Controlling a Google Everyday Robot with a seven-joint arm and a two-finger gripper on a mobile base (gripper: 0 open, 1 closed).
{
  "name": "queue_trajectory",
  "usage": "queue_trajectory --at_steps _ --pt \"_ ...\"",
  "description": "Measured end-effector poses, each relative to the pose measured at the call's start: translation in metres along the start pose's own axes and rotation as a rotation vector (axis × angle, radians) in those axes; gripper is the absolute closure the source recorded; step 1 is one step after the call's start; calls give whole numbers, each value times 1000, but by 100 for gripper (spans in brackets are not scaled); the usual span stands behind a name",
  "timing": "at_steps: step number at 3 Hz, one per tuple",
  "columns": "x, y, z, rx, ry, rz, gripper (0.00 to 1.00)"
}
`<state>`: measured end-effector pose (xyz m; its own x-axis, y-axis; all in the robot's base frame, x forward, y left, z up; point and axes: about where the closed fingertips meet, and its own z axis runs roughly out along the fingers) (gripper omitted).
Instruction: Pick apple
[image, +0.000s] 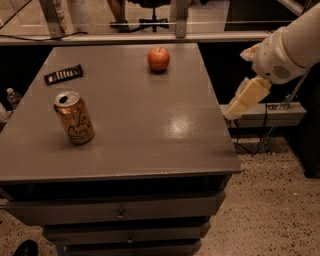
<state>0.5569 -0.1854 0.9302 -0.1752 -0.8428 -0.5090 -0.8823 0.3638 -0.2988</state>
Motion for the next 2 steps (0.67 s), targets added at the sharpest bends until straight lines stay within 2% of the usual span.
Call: queue_trajectory --at_steps 1,2 --pt "-38 -33 54 11 -130 51 0" --pt "-65 -44 86 10 -165 97 0"
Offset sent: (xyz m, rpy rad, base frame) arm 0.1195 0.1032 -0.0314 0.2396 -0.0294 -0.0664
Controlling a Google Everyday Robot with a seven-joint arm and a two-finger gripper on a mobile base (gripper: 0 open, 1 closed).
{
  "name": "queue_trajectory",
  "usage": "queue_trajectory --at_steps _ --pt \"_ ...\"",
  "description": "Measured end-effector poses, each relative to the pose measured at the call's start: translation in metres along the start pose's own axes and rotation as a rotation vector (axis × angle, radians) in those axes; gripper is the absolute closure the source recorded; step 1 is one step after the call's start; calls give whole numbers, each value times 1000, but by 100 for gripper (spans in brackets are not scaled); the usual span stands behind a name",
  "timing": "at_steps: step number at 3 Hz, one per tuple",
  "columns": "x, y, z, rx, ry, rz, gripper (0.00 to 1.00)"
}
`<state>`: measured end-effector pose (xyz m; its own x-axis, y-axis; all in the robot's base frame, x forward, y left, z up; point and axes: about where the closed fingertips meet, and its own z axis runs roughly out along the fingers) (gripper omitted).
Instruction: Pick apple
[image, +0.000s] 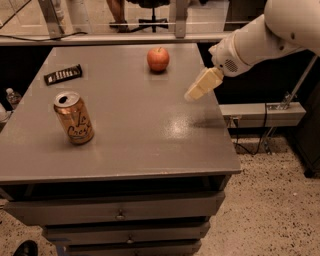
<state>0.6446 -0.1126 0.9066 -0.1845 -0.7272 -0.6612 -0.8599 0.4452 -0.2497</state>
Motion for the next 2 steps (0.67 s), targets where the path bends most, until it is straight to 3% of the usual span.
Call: queue_trajectory --at_steps 1,2 --pt "0 0 0 0 0 0 0" --pt "-9 -6 22 11 -60 23 0"
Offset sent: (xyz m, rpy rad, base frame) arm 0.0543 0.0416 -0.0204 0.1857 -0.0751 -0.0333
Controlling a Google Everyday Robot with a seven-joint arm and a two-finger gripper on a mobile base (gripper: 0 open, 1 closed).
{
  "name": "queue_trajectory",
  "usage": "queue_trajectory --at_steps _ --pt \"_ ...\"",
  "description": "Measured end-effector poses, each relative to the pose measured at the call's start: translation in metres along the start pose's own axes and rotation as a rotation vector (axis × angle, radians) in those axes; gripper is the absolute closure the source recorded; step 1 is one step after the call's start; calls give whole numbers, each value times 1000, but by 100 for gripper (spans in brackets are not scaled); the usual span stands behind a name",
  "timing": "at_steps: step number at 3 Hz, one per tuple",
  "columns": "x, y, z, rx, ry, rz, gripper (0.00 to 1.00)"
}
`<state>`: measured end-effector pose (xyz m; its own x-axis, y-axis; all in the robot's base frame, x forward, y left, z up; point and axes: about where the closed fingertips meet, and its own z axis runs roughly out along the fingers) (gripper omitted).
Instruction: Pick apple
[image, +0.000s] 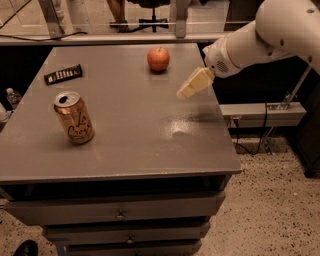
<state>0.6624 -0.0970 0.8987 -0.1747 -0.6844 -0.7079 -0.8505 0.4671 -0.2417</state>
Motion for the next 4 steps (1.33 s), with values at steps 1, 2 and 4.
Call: queue_trajectory --at_steps 1,2,4 --pt "-15 -16 36 7 -112 67 0" --pt "-32 -28 73 -13 -221 137 0" --pt "-60 -53 128 -38 -354 164 0"
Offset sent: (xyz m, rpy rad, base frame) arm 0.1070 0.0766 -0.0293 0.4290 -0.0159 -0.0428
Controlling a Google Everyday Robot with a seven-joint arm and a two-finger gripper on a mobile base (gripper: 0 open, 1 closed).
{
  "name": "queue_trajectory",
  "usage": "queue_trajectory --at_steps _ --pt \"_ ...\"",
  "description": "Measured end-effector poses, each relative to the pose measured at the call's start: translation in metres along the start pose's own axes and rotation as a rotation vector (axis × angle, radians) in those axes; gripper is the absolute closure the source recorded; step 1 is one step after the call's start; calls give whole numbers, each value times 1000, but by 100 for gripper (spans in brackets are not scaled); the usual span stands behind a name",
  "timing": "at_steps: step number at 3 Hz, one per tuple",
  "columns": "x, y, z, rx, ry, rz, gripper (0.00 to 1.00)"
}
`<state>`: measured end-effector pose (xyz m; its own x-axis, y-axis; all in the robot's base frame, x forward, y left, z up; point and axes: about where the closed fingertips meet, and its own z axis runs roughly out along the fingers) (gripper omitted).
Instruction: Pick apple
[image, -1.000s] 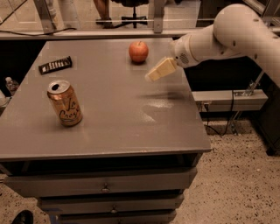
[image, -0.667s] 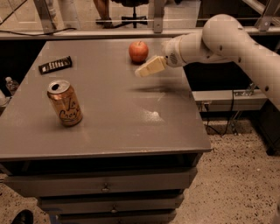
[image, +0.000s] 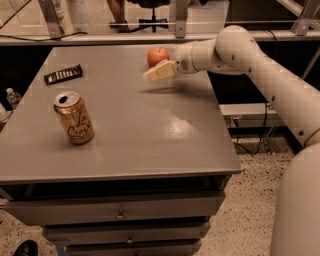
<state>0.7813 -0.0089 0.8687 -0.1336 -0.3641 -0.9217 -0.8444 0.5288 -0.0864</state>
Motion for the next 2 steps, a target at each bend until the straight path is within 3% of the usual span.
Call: queue_trajectory --at_steps 2 --pt "-11 -27 26 14 -68 -24 0"
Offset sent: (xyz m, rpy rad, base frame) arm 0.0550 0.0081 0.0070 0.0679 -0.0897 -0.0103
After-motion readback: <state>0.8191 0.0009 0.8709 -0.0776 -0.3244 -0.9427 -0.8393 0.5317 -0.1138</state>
